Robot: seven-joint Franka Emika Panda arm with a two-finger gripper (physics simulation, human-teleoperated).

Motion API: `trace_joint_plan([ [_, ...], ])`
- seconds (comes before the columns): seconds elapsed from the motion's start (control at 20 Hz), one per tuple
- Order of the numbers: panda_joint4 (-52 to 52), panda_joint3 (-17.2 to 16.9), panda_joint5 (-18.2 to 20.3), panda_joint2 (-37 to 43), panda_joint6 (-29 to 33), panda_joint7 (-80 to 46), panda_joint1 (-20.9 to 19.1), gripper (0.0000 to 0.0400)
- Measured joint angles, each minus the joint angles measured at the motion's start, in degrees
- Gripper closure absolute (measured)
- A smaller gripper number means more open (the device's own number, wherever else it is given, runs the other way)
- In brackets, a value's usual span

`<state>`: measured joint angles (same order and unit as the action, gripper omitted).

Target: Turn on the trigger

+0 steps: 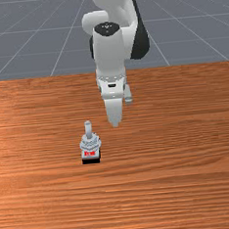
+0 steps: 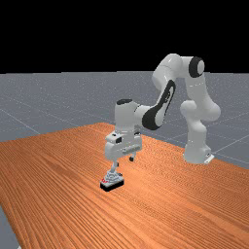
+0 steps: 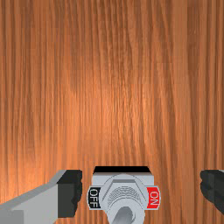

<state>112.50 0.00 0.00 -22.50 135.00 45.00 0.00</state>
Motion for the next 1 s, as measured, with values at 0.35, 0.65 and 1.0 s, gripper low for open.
trace_joint_plan([
  [0.35,-24.5,0.1,1.5,7.8,-32.9,0.7,-0.4,0.0388],
  [0.65,-24.3,0.1,0.3,7.8,-32.7,1.0,-0.1,0.0399],
  [1.0,-24.3,0.2,0.3,7.8,-32.7,0.6,0.1,0.04],
])
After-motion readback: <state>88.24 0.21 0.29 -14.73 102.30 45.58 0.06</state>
